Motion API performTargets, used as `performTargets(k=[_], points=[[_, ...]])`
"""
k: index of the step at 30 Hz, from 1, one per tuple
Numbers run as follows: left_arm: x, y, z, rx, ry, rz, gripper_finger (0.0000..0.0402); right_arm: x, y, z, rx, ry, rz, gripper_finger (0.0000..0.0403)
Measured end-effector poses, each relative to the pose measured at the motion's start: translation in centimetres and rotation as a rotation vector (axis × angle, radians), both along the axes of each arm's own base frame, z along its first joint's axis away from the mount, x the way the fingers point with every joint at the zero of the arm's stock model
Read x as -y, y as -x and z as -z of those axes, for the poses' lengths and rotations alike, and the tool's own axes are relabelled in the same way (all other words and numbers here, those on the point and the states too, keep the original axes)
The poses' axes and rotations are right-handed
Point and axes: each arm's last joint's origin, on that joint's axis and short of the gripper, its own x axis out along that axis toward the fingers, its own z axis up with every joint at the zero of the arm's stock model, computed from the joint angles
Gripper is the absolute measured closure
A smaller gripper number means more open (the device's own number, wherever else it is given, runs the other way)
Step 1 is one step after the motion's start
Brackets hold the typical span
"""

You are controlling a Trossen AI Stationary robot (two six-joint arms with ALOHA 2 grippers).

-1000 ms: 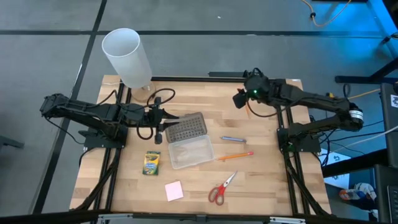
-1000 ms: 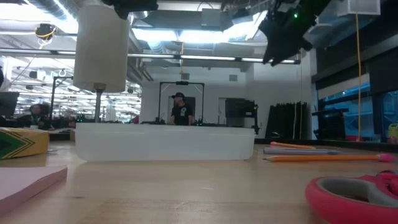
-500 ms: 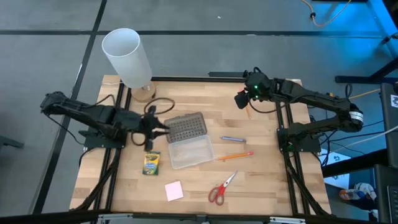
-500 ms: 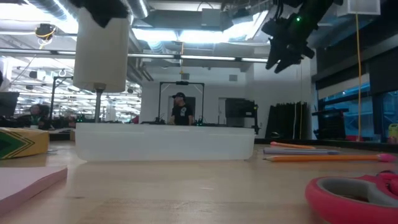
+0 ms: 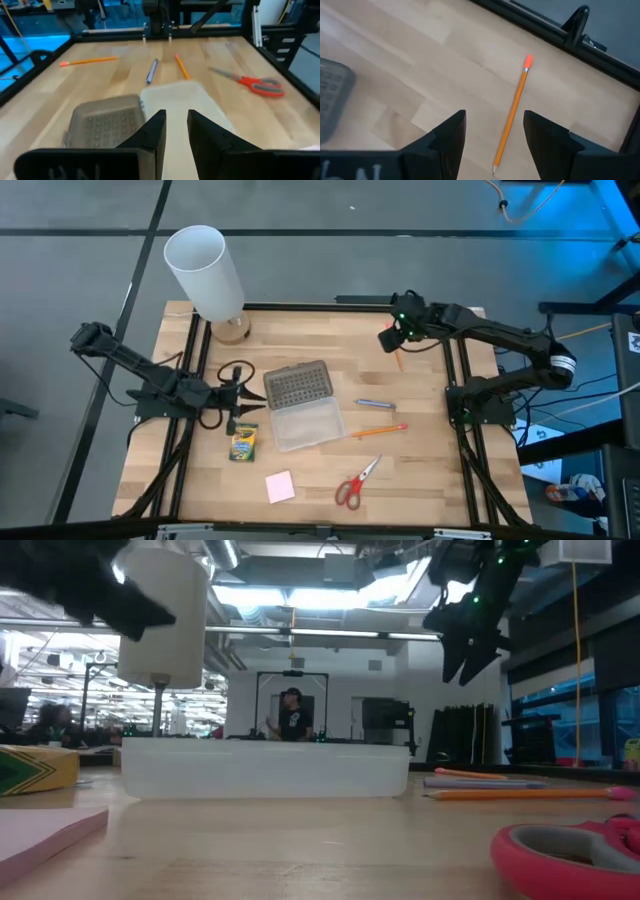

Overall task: Pack school essentials
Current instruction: Put the top orange pencil into the gray supply box

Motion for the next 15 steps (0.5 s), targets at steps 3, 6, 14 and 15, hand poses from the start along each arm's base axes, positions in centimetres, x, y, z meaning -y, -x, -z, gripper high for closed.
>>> performTargets(k=[3,6,14,15], points=[[-0.1,0.3,1.9,0.036,0.009,0.002,0.0328,0.3,-0.6,0.9,-0.031,-0.017,0.002,0.0202],[-0.3,0.5,2.6,0.077,-0.035,0.011,0.0328,0.6,-1.1,1.7,-0.057,-0.037,0.014,0.0202],[-0.6,0.4,1.5,0.230,-0.006,-0.011,0.0328,3.8,-1.4,5.5,-0.129,-0.199,0.144,0.0202],[-0.6,0.4,1.5,0.230,-0.005,-0.011,0.0328,4.2,-1.5,6.1,-0.144,-0.214,0.157,0.0202]])
